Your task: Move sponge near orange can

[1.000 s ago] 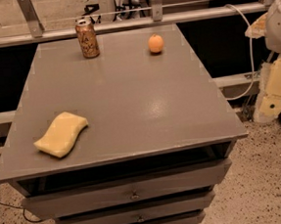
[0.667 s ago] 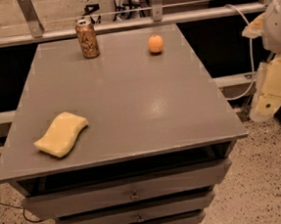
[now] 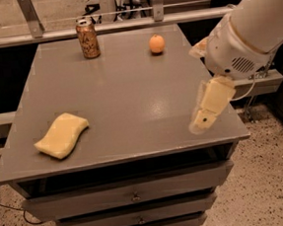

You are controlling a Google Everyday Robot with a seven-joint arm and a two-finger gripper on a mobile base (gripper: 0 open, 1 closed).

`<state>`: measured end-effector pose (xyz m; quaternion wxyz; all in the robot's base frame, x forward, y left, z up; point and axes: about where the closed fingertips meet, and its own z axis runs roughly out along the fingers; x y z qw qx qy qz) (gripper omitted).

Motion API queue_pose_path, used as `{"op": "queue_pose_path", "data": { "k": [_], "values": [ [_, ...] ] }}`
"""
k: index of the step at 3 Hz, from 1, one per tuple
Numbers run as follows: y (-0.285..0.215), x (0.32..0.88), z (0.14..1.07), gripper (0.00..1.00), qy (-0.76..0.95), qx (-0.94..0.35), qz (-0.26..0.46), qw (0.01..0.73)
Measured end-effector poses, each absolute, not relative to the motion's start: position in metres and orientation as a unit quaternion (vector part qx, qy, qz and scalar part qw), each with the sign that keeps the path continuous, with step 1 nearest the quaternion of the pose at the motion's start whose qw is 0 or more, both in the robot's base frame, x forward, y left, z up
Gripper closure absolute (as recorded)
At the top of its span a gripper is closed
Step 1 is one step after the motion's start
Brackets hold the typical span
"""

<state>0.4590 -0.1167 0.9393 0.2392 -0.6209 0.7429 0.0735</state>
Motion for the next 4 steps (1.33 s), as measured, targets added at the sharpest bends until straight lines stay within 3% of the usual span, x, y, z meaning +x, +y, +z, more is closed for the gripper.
{"op": "queue_pose_path", "data": {
  "k": [2,4],
  "values": [
    [0.021,0.458,0.921,0.00,0.675,-0.626,0.225,0.319],
    [0.130,0.465,0.890,0.00,0.595,-0.647,0.295,0.374]
  ]
}}
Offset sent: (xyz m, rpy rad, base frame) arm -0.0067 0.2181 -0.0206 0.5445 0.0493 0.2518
